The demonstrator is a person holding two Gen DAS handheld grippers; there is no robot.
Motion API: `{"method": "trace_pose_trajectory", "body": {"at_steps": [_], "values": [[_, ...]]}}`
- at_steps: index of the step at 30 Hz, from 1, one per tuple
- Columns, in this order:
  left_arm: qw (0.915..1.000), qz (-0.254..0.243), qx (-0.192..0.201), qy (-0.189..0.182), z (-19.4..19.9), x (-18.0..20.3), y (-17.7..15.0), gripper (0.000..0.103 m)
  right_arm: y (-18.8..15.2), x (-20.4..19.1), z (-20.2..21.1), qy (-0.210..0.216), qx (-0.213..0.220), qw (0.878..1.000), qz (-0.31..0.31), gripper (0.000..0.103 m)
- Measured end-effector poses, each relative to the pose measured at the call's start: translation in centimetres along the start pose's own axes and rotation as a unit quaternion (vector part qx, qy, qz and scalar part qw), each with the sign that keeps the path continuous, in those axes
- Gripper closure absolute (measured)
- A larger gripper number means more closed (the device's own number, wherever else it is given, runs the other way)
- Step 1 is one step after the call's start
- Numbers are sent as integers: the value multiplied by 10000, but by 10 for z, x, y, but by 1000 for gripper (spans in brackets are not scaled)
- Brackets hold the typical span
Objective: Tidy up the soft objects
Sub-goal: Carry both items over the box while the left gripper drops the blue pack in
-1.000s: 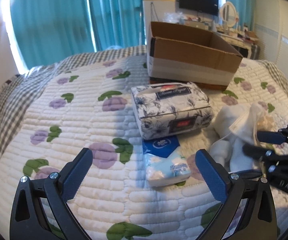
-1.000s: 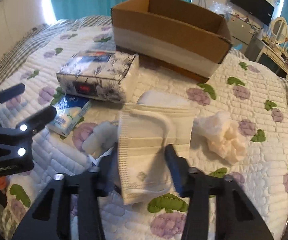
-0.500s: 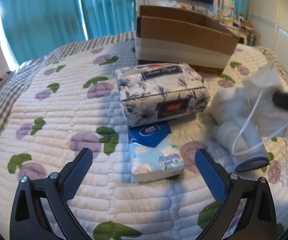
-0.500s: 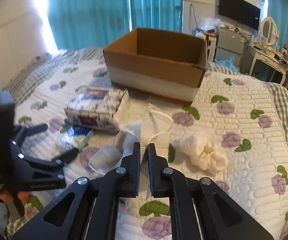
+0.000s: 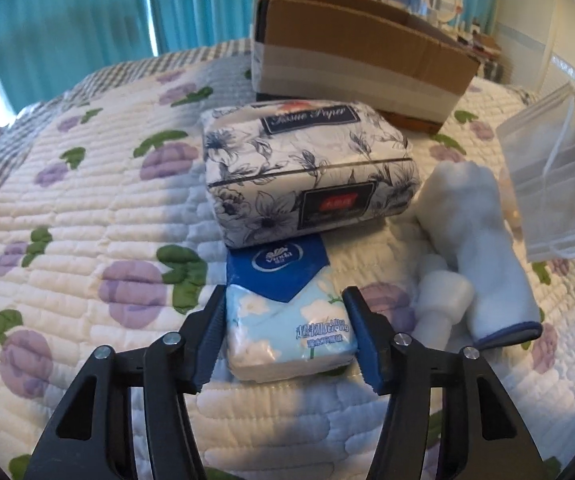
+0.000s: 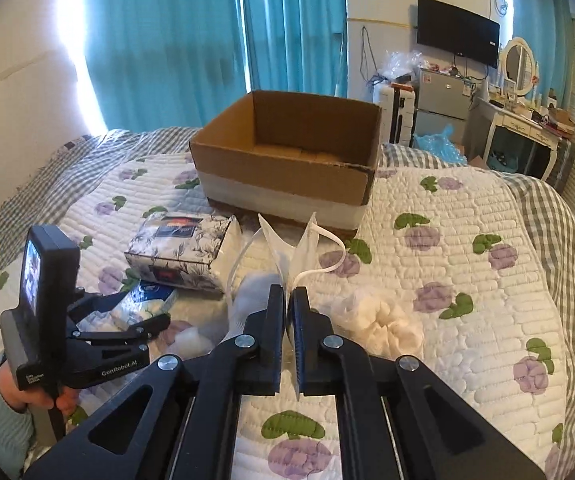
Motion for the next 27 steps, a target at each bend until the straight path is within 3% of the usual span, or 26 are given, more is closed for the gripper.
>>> {"method": "trace_pose_trajectory", "body": {"at_steps": [12, 27], "values": [[9991, 91, 390, -117, 63, 6, 14, 53, 7, -12, 37, 37, 200, 9998, 4, 99], [9879, -186, 1477, -433, 169, 44, 72, 53, 36, -41, 109, 156, 709, 9973, 128, 99]]}}
Point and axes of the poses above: each gripper's, at about its wrist camera, not at the fingertips, and z roughly against the way its jaws point, x to its right, y to its top, the point moved 6 cm from there along -z, roughly the way its jaws point, and after that the axes turned 13 degrees about x, right-handed, at the moved point
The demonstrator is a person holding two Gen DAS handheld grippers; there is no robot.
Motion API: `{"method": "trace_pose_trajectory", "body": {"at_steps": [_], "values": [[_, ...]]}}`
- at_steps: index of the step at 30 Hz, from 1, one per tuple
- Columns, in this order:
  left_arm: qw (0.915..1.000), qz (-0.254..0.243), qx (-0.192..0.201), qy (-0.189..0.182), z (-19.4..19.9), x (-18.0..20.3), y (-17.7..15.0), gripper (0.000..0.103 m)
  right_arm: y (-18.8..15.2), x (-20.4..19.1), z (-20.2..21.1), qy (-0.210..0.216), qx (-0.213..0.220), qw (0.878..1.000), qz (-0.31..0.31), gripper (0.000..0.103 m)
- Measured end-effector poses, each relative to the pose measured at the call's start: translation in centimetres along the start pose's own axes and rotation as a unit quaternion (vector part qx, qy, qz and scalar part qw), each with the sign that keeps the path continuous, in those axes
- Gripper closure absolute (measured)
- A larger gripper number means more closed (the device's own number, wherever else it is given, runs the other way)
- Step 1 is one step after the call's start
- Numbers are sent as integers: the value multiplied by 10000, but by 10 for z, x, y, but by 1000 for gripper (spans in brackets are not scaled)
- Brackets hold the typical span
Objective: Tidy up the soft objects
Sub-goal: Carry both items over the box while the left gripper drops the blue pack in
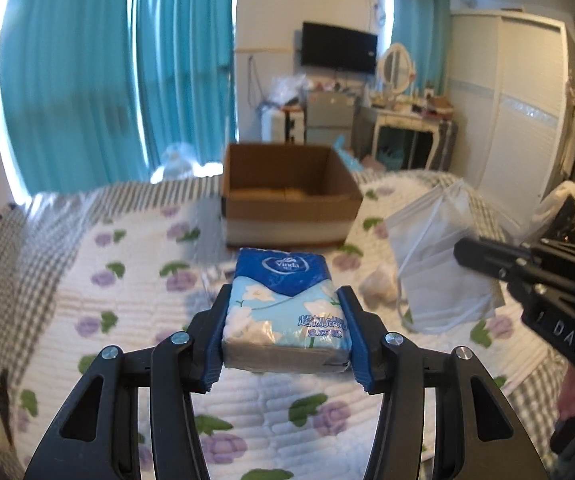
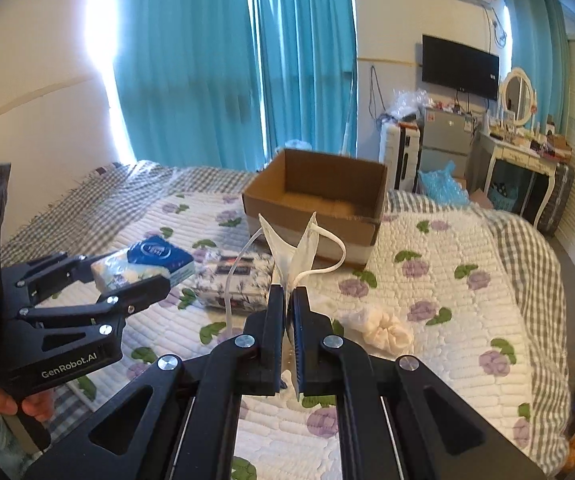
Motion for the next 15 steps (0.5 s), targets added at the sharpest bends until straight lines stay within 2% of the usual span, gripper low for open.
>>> {"method": "trace_pose_trajectory", "body": {"at_steps": [8, 15], "values": [[9987, -126, 485, -24, 10, 0, 50, 53, 36, -6, 6, 50, 321, 9993, 173, 99], [9965, -205, 813, 66, -12, -14, 98, 53, 83, 6, -18, 58, 593, 9978, 292, 99]]}}
Point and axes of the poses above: each gripper's, at about its wrist camera, not at the fingertips, and z roughly against the way its jaws point, x to its right, y to its top, the point moved 6 cm from there along -z, roughly the way its jaws point, and after that the axes turned 13 degrees about x, right-handed, at the moved point
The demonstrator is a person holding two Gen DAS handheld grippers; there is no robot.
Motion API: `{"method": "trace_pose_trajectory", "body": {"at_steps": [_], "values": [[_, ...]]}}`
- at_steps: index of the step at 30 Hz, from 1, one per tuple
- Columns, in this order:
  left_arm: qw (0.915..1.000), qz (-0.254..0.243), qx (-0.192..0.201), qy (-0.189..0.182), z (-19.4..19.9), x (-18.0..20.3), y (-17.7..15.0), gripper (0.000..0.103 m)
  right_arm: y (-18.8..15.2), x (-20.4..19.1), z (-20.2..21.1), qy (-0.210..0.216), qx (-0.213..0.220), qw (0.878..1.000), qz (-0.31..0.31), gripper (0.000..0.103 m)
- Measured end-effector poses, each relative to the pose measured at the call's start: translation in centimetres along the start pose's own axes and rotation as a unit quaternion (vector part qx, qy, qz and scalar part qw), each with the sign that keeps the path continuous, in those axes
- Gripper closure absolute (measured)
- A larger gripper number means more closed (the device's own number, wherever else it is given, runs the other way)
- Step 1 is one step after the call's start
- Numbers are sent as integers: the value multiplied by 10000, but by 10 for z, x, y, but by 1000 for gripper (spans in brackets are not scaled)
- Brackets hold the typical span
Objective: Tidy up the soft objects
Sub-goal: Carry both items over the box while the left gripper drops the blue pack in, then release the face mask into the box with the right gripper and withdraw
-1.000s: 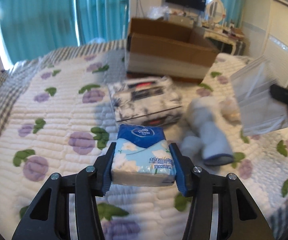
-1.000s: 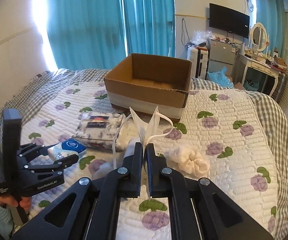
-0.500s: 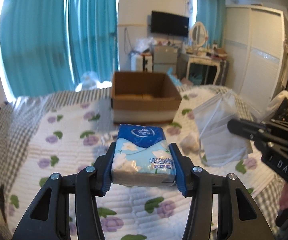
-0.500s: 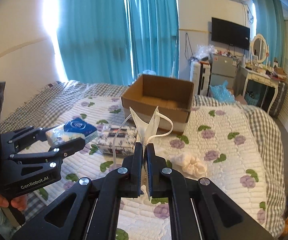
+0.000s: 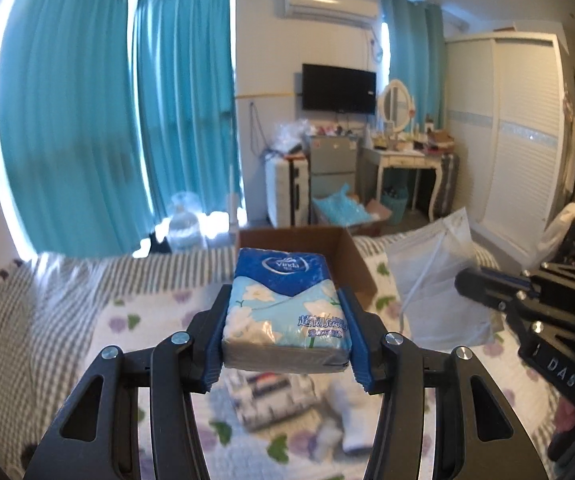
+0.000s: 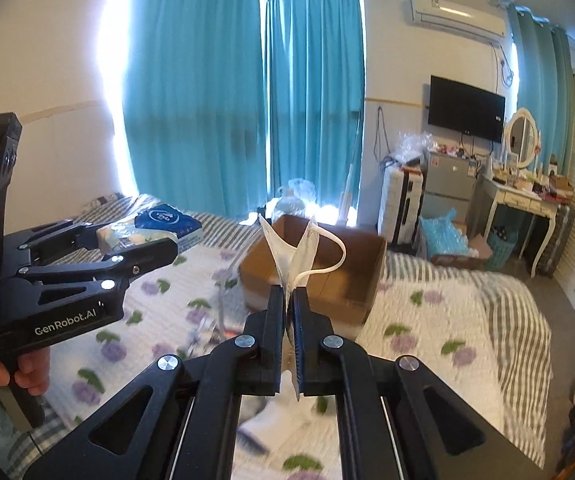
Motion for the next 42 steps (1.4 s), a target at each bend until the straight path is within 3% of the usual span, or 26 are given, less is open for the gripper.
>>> {"method": "trace_pose_trajectory", "body": {"at_steps": [8, 13, 19, 24, 28, 31, 32, 34, 35, 36, 40, 42], "values": [[9998, -141, 148, 1, -72, -9, 34, 53, 58, 34, -75, -35, 225, 9997, -70, 99], [10000, -53, 30, -51, -128, -13, 44, 53, 65, 49, -134, -14, 89, 9999, -49, 99], [9997, -81, -163, -188, -191, -10, 34, 53, 34, 70, -207, -188, -331, 9992, 108, 98], [9985, -63, -525, -126, -231, -13, -2, 53, -12, 96, -259, -312, -787, 9964, -36, 99], [9965, -48, -814, -195, -249, -10, -29, 50, -43, 109, -279, -158, -1070, 9937, -299, 99], [9958, -148, -903, -82, -259, -5, -39, 41, -53, 118, -283, -156, -1114, 9929, -377, 98], [9955, -188, -928, -58, -261, -4, -40, 33, -54, 119, -283, -170, -1124, 9929, -359, 98], [9952, -261, -940, 22, -261, -1, -40, 25, -51, 122, -280, -256, -1123, 9928, -318, 87], [9953, -291, -924, 77, -261, 0, -37, 24, -47, 121, -277, -329, -1096, 9930, -302, 66], [9955, -319, -879, 134, -258, 0, -33, 21, -42, 124, -271, -427, -1047, 9932, -285, 56], [9969, -422, -587, 294, -234, -4, -8, 16, -16, 126, -238, -567, -842, 9944, -289, 52], [9973, -407, -486, 360, -217, -9, 7, 16, 0, 126, -218, -685, -754, 9946, -216, 44]]}}
Point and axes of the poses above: each gripper's, at about its wrist camera, not at the fingertips, and z roughly against the way its jaws point, x to its right, y to its top, the point moved 6 cm from there along -z, roughly the way its jaws point, and after that the axes turned 13 degrees about x, right-handed, at the moved point
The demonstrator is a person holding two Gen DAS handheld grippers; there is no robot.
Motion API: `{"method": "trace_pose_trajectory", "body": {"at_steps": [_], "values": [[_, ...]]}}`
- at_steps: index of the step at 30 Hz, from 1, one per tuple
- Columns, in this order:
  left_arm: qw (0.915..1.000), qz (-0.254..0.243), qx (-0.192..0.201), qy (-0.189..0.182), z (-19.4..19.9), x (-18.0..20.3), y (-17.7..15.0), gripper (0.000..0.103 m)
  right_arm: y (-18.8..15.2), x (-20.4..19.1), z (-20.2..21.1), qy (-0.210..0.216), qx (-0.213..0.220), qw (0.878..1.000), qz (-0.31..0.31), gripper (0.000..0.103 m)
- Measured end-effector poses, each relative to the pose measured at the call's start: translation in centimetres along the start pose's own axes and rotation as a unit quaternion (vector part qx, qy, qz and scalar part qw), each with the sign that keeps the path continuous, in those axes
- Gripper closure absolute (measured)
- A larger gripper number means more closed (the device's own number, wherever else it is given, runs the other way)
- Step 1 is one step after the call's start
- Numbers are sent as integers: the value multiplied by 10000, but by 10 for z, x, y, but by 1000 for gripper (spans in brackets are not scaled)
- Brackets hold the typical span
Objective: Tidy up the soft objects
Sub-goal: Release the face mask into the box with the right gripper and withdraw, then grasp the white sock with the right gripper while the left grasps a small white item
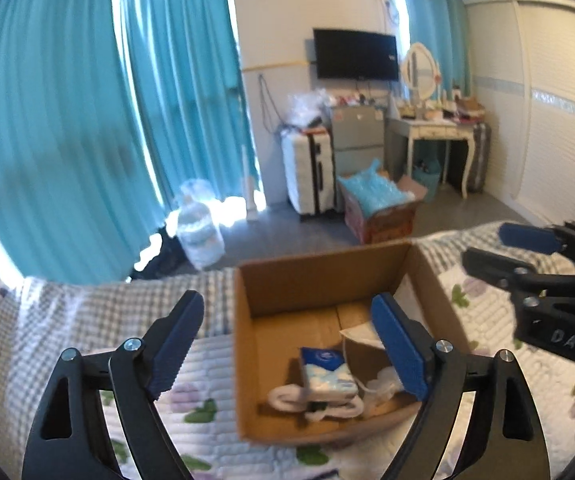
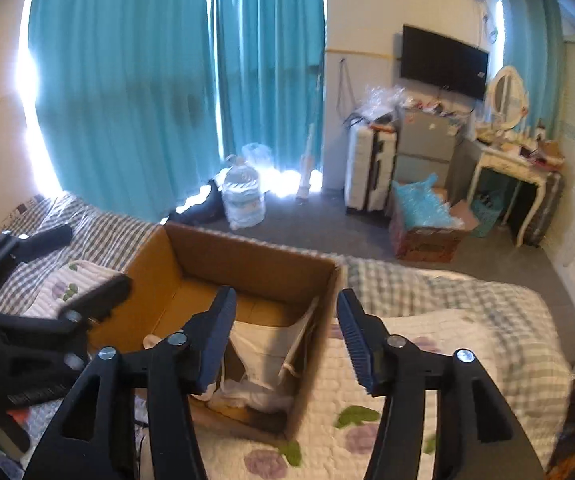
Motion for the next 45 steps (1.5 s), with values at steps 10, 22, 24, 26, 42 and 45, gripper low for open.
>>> {"method": "trace_pose_trajectory", "body": {"at_steps": [10, 22, 24, 26, 42, 45], "values": [[9969, 150, 747, 210, 145, -24, 57, 0, 67, -9, 154, -235, 416, 9987, 164, 0], [9965, 102, 818, 124, 250, -18, 39, 0, 23, -56, 238, 239, 211, 9990, 323, 0], [9975, 118, 692, 111, 245, -17, 24, 0, 5, -62, 237, 385, 193, 9988, 245, 0], [9978, 165, 620, 153, 242, -16, 5, 0, -15, -67, 230, 394, 144, 9988, 237, 0], [9922, 600, -618, 907, 136, -20, -175, 0, -208, -89, 81, 491, -1570, 9862, 181, 22], [9903, 542, -949, 857, 125, -22, -204, 0, -233, -90, 62, 495, -1916, 9800, 202, 28]]}}
Point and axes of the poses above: each gripper's, at about its wrist camera, not at the fingertips, and z roughly against the way its jaws point, x to its right, y to its top, the point moved 6 cm from there along -z, roughly the way its jaws point, and after that the axes turned 13 degrees about x, right-handed, at the moved point
